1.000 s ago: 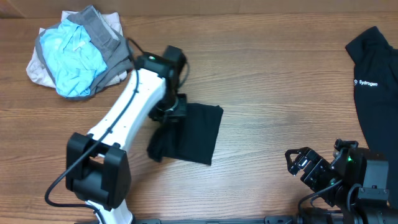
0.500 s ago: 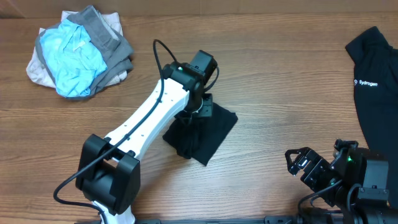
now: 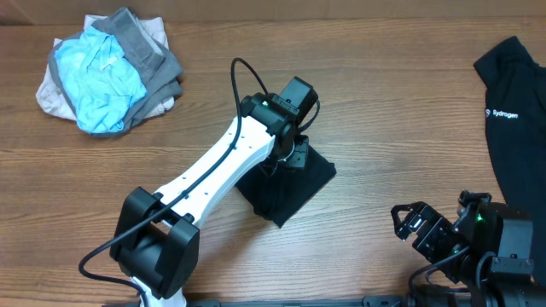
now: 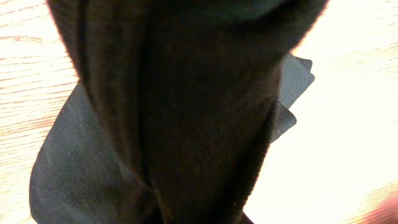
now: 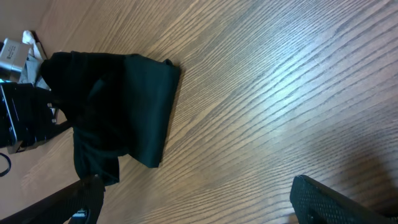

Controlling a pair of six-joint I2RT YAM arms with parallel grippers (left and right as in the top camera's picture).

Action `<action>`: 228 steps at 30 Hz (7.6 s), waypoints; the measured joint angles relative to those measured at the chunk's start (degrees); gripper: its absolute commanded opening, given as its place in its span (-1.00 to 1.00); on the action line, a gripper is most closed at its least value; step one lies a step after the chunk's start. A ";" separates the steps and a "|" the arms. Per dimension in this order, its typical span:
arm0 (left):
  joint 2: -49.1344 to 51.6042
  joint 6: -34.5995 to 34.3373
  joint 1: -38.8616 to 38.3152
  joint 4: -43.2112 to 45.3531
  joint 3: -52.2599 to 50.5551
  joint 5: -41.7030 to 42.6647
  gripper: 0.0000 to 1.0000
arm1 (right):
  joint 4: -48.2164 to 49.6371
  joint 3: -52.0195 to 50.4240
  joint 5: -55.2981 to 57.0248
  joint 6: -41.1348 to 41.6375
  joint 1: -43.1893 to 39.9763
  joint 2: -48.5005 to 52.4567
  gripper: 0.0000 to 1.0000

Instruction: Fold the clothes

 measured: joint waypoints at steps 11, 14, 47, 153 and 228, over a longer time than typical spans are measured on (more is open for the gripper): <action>0.00 3.56 -1.25 -0.07 -1.36 2.21 0.08 | 0.02 0.00 0.00 0.04 0.00 0.00 1.00; 0.00 5.01 -2.40 0.44 -1.53 5.38 0.06 | 0.04 0.00 0.02 0.02 0.00 0.00 1.00; 7.32 12.98 2.64 -5.55 14.08 4.52 0.01 | 0.02 0.00 0.02 0.02 0.00 0.00 1.00; 7.19 8.61 -1.62 7.61 -4.98 12.15 -0.21 | 0.04 0.00 0.02 0.00 0.00 0.00 1.00; 21.20 55.41 15.26 -13.49 4.39 34.25 -0.92 | 0.04 0.00 0.00 0.02 -0.02 0.00 1.00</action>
